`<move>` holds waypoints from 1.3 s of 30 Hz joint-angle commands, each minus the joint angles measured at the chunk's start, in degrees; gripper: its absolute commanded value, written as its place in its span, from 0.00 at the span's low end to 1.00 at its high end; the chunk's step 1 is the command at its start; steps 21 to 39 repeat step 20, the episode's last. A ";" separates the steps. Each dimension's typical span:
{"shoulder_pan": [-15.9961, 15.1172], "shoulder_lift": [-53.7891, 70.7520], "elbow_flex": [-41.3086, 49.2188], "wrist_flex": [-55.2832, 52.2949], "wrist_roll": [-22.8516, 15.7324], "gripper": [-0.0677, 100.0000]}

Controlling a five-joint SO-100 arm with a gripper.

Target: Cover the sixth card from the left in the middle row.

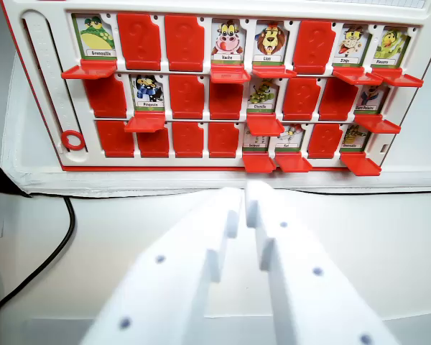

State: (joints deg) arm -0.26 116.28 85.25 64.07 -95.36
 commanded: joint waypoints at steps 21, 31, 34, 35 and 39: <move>-1.41 2.46 -7.29 -0.44 2.11 0.00; -1.41 2.46 -7.29 -0.44 2.11 0.00; -1.41 2.46 -7.29 -0.44 2.11 0.00; -1.41 2.46 -7.29 -0.44 2.11 0.00; -1.41 2.46 -7.29 -0.44 2.11 0.00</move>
